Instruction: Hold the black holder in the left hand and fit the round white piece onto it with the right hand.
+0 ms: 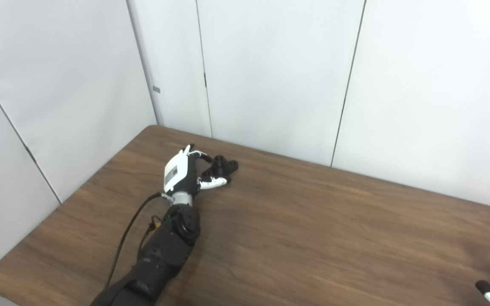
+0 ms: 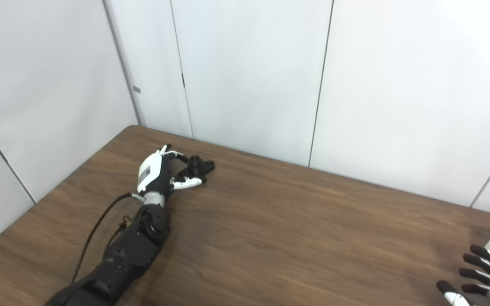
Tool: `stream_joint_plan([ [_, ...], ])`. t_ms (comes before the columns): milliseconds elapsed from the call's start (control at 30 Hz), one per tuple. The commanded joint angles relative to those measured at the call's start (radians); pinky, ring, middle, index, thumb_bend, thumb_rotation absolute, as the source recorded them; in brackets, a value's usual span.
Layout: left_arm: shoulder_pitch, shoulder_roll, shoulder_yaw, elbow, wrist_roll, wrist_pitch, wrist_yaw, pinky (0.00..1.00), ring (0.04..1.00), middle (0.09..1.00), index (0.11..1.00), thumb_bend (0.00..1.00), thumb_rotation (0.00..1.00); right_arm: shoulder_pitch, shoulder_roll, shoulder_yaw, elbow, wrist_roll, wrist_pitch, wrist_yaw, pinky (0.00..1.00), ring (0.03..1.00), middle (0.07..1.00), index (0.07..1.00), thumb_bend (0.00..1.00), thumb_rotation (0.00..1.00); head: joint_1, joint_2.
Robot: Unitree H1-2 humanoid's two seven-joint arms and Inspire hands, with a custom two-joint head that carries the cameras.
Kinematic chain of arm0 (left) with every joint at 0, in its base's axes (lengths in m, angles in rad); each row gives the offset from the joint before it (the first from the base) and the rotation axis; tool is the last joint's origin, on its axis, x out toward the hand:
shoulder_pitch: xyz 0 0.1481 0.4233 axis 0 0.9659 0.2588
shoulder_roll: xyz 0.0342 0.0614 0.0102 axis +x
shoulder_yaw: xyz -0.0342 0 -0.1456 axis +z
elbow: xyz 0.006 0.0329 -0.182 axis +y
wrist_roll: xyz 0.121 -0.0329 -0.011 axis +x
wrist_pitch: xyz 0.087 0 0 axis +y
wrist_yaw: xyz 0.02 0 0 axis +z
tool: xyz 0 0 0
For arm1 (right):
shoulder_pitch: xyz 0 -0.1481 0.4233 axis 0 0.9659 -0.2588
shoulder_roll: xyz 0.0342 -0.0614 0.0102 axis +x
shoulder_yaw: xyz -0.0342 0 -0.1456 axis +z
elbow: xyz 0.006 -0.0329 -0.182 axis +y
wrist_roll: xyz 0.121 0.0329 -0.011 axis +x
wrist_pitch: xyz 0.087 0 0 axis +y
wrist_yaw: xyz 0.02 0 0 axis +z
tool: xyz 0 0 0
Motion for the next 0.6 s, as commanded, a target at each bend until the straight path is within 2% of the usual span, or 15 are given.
stream_joint_plan([
  [0, 0.009, -0.024, -0.015, 0.027, -0.017, 0.001, -0.036, 0.92, 0.989, 0.948, 0.531, 0.67, 0.06, -0.016, -0.008, -0.006, -0.033, 0.005, -0.019, 0.0, 0.53, 0.658, 0.73, 0.76, 0.48, 0.17, -0.001, 0.0],
  [33, 0.007, -0.025, -0.016, 0.032, -0.016, 0.004, -0.033, 0.94, 0.989, 0.942, 0.509, 0.6, 0.06, -0.016, -0.007, -0.006, -0.033, 0.006, -0.02, 0.0, 0.53, 0.659, 0.73, 0.76, 0.48, 0.17, -0.001, 0.0],
  [100, 0.005, -0.026, -0.019, 0.041, -0.013, 0.008, -0.03, 0.99, 0.992, 0.924, 0.488, 0.54, 0.06, -0.016, -0.007, -0.007, -0.035, 0.007, -0.017, 0.0, 0.52, 0.651, 0.727, 0.757, 0.49, 0.18, -0.001, 0.0],
  [300, 0.005, -0.02, -0.041, 0.05, -0.001, 0.03, -0.027, 1.0, 0.987, 0.906, 0.483, 0.52, 0.06, -0.019, -0.01, -0.007, -0.032, 0.009, -0.02, 0.002, 0.53, 0.663, 0.73, 0.759, 0.47, 0.16, 0.001, 0.004],
  [567, 0.009, -0.016, -0.048, 0.054, -0.005, 0.034, -0.027, 1.0, 0.98, 0.891, 0.483, 0.52, 0.06, -0.025, -0.009, -0.007, -0.026, 0.01, -0.018, 0.001, 0.54, 0.657, 0.726, 0.763, 0.48, 0.18, 0.002, 0.007],
])
